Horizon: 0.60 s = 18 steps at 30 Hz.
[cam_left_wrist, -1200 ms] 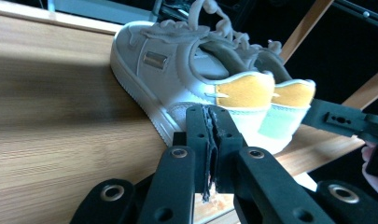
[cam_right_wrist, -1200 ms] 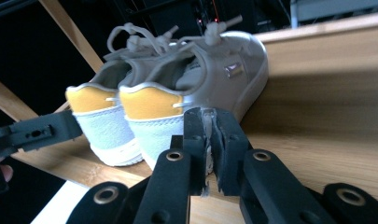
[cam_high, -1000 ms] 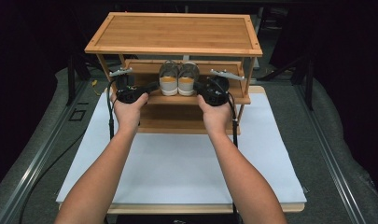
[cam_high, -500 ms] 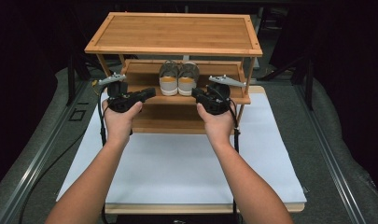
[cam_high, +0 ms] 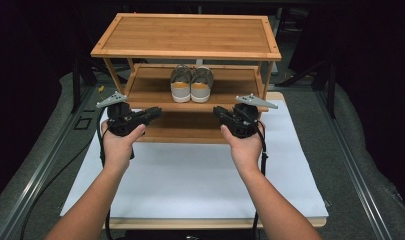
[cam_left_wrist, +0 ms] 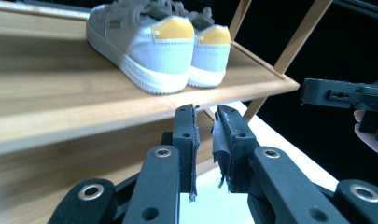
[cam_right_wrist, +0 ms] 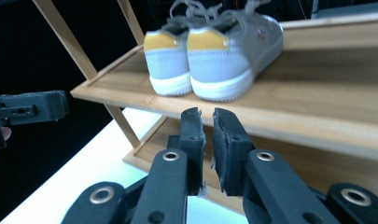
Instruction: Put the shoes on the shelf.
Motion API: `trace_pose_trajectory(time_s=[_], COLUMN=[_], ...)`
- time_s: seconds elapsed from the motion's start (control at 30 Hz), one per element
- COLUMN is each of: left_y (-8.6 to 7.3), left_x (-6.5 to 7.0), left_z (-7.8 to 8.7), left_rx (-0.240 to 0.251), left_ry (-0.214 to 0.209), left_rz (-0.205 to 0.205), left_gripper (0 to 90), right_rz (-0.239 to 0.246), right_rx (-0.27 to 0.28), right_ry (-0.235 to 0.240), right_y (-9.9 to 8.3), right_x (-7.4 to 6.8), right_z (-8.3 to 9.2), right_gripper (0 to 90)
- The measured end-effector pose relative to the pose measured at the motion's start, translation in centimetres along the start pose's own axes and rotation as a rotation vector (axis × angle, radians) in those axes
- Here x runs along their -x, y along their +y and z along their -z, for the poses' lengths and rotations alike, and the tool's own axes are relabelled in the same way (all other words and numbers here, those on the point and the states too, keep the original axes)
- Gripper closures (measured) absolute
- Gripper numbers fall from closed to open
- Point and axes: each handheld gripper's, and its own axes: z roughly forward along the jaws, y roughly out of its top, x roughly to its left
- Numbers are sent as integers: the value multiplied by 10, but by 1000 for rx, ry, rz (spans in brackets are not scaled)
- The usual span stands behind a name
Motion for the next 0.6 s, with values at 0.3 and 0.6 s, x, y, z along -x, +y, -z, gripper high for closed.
trace_pose_trajectory(time_s=[0.3, 0.6], left_y=[-30, -63], left_x=[-4, -13], left_z=[10, 14], left_rx=[-25, -53], left_ry=[5, 23], left_rz=[-12, -16], left_gripper=[749, 712], right_rz=[-1, 6], right_rx=[-39, -70], right_ry=[-18, -25], right_y=[-31, -68], right_x=[12, 18], right_z=[9, 17], right_gripper=[810, 793])
